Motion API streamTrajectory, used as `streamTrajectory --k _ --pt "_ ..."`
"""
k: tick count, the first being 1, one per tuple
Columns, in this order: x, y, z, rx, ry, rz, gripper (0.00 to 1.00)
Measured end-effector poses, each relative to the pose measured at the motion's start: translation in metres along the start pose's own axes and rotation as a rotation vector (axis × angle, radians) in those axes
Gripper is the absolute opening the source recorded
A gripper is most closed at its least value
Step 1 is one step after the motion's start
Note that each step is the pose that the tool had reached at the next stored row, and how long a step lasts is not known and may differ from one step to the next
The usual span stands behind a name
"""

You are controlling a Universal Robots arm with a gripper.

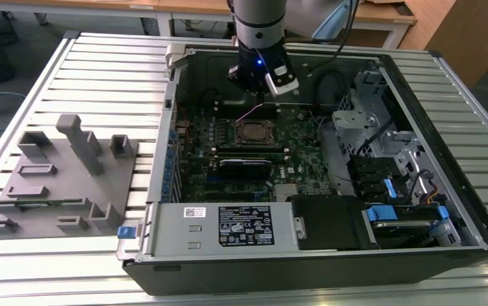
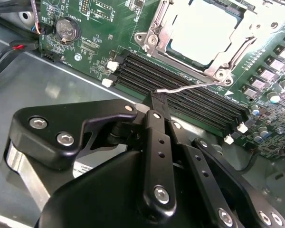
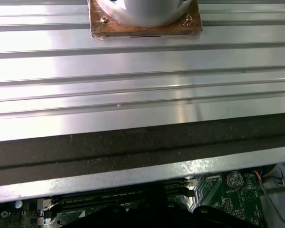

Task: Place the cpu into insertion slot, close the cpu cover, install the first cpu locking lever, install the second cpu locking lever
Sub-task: 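Install the first cpu locking lever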

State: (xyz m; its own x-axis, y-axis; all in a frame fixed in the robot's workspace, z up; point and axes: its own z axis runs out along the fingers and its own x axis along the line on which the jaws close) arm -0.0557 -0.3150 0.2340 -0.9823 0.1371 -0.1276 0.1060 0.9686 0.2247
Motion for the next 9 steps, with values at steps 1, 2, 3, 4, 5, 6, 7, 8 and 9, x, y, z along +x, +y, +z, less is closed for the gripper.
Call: streamTrajectory --k 1,2,3,4,5,6,7,8,9 --pt "0.0001 0.0000 0.0000 -0.0014 -0.0006 0.000 0.11" --pt "0.0004 0.0001 0.0000 -0.0020 -0.0013 0.000 0.11" --pt "0.0010 0.0000 -0.0001 -0.0022 -0.0022 0.000 0.11" --pt "0.0019 -0.0001 -0.0002 -0.0024 -0.0032 0.000 0.11" --pt "0.0031 -0.0002 -0.0004 -0.0025 -0.0045 -0.001 0.11" --pt "0.0044 -0.0003 -0.0006 -0.0026 -0.0057 -0.001 0.11" --pt "0.0059 -0.0005 -0.0008 -0.0028 -0.0071 -0.001 0.11" --pt "0.0067 -0.0005 -0.0009 -0.0030 -0.0079 -0.001 0.11" --pt "0.0069 -0.0007 -0.0010 -0.0030 -0.0082 -0.001 0.11"
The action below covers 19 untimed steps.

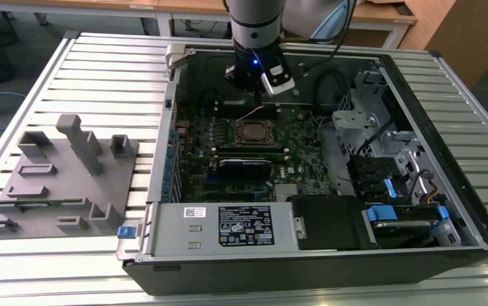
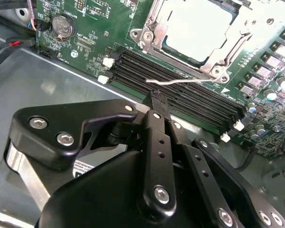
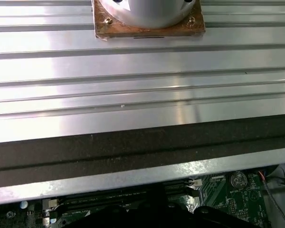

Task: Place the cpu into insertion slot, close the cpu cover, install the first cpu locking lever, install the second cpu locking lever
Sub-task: 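Install the first cpu locking lever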

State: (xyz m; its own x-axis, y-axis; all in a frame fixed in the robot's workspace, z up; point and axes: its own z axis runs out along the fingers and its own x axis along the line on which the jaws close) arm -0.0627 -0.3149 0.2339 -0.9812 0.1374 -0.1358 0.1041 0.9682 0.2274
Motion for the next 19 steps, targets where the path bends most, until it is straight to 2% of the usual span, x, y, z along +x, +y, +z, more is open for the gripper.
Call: streamTrajectory --k 12,19 --pt "0.0005 -0.0055 -0.0012 0.0010 -0.0029 -0.001 0.11" --pt "0.0040 -0.0083 0.0002 0.0004 -0.0075 -0.002 0.11"
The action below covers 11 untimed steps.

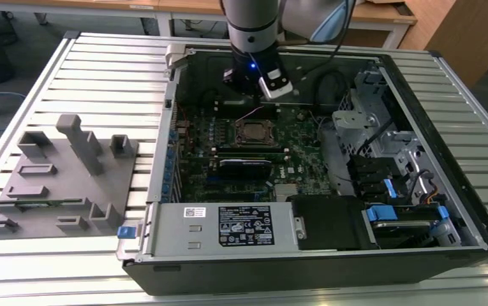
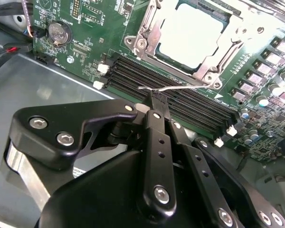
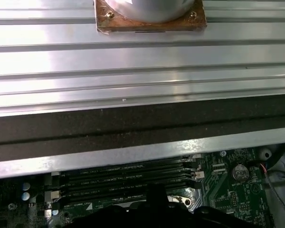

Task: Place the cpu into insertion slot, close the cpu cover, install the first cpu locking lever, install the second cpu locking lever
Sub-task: 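Install the first cpu locking lever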

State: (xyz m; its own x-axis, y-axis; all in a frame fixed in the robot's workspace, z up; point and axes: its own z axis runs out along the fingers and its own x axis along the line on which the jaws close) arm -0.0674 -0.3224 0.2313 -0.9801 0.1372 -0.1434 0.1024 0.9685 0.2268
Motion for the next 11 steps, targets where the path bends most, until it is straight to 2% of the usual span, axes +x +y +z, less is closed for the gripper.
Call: streamTrajectory --k 7,11 --pt "0.0062 -0.0028 0.0077 -0.0020 -0.0147 -0.003 0.11" --pt "0.0084 -0.0037 0.0102 -0.0023 -0.0175 -0.004 0.11"
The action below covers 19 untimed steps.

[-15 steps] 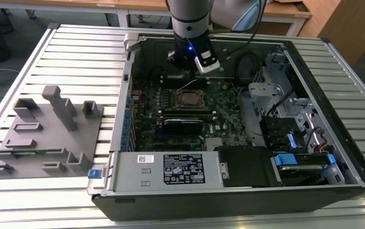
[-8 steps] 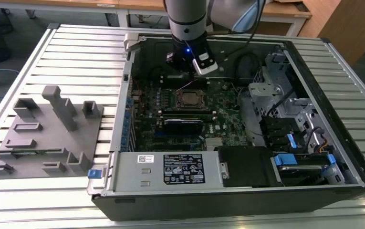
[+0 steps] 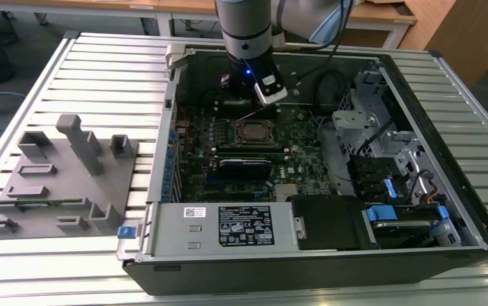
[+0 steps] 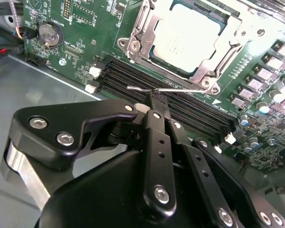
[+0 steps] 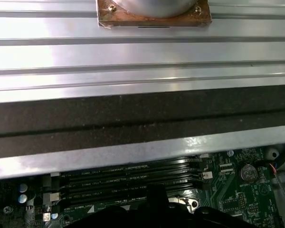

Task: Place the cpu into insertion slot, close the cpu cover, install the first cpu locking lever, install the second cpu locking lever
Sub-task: 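Install the first cpu locking lever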

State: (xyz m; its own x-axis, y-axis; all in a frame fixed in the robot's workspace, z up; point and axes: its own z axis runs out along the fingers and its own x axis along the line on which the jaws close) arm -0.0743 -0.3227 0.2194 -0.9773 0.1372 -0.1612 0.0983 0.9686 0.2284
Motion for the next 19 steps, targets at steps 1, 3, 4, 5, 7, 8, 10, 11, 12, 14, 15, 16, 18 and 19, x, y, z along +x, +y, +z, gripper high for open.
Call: streamTrajectory --k 1,3,4,5,7,8,10,11,12,14,15,16,18,19 --pt "0.0003 -0.0001 0.0002 0.0000 -0.0001 0.000 0.11" --pt "0.0010 -0.0003 0.0006 -0.0002 -0.0004 0.000 0.11" --pt "0.0014 -0.0005 0.0008 -0.0002 -0.0005 0.000 0.11" --pt "0.0017 -0.0008 0.0009 -0.0002 -0.0005 0.000 0.11" --pt "0.0022 -0.0024 0.0010 -0.0002 -0.0005 0.000 0.11" --pt "0.0022 -0.0036 0.0012 0.0002 -0.0011 0.002 0.11" --pt "0.0021 -0.0050 0.0016 0.0022 -0.0041 0.015 0.11" --pt "0.0021 -0.0053 0.0018 0.0032 -0.0058 0.021 0.11" --pt "0.0021 -0.0054 0.0019 0.0039 -0.0063 0.024 0.11" --pt "0.0021 -0.0054 0.0021 0.0042 -0.0065 0.025 0.11" --pt "0.0022 -0.0053 0.0022 0.0041 -0.0066 0.026 0.11" --pt "0.0023 -0.0052 0.0024 0.0040 -0.0068 0.026 0.11" --pt "0.0024 -0.0049 0.0029 0.0040 -0.0069 0.026 0.11" --pt "0.0025 -0.0049 0.0031 0.0044 -0.0071 0.028 0.11"
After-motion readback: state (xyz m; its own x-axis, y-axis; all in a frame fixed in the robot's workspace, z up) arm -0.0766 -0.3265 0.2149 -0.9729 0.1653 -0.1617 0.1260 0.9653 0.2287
